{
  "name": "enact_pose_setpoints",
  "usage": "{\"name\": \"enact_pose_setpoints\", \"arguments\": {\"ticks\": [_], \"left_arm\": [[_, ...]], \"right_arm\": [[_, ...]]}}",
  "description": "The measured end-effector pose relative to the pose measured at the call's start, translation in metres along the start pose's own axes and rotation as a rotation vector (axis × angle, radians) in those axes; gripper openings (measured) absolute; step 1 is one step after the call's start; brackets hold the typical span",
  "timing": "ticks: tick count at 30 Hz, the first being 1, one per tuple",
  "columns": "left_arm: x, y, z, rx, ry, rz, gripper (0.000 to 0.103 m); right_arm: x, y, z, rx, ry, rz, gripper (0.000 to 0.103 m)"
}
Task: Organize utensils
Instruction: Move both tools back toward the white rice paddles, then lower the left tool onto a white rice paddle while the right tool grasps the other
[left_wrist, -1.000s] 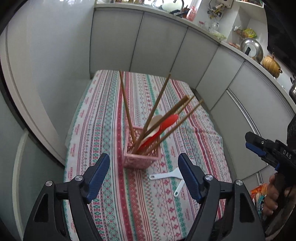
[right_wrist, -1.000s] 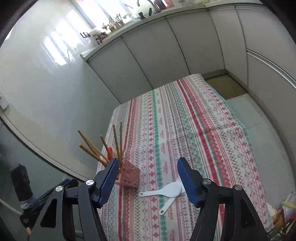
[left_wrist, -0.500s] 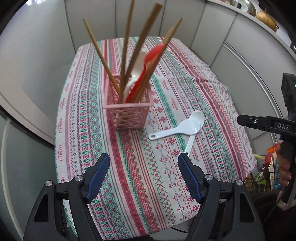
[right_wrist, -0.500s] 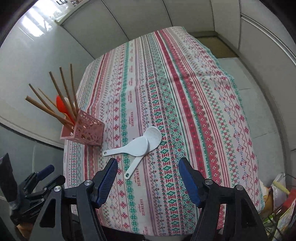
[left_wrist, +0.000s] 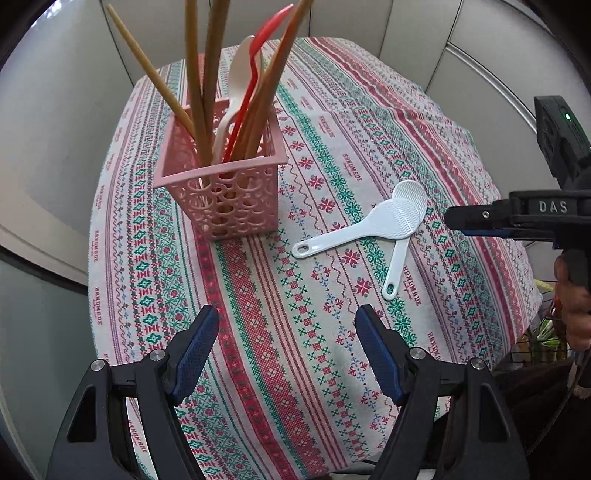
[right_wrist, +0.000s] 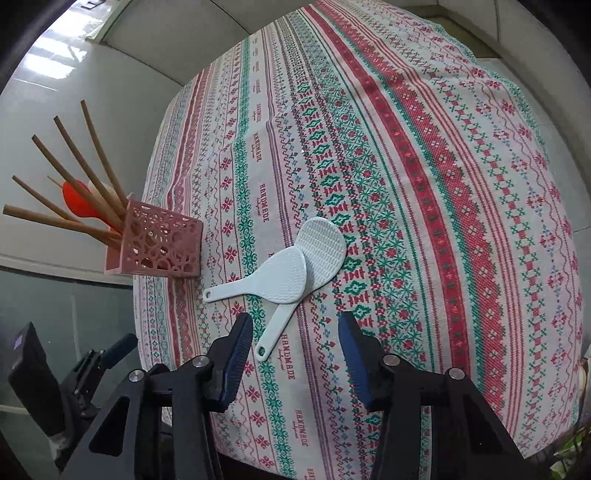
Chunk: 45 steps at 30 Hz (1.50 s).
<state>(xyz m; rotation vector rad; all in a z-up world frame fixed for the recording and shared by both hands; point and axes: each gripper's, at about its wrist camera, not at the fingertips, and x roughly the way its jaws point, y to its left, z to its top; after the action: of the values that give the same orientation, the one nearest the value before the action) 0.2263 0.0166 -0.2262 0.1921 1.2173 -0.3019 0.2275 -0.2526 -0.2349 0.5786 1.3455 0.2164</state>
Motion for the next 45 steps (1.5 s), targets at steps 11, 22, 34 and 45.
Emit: {"name": "enact_pose_setpoints", "arguments": {"ticks": [11, 22, 34, 45], "left_arm": [[0.008, -0.005, 0.001, 0.042, 0.014, 0.02, 0.079], [0.015, -0.002, 0.001, 0.046, 0.024, 0.042, 0.079], [0.021, -0.029, 0.004, 0.08, 0.016, 0.04, 0.079], [0.038, -0.082, 0.018, 0.178, -0.119, -0.006, 0.079]], "right_arm": [[0.033, -0.005, 0.016, 0.059, 0.03, 0.03, 0.034], [0.05, -0.008, 0.032, 0.087, 0.046, 0.113, 0.009], [-0.022, -0.02, 0.022, 0.048, -0.1, 0.141, 0.002], [-0.032, -0.025, 0.029, 0.013, -0.088, 0.007, 0.018]]}}
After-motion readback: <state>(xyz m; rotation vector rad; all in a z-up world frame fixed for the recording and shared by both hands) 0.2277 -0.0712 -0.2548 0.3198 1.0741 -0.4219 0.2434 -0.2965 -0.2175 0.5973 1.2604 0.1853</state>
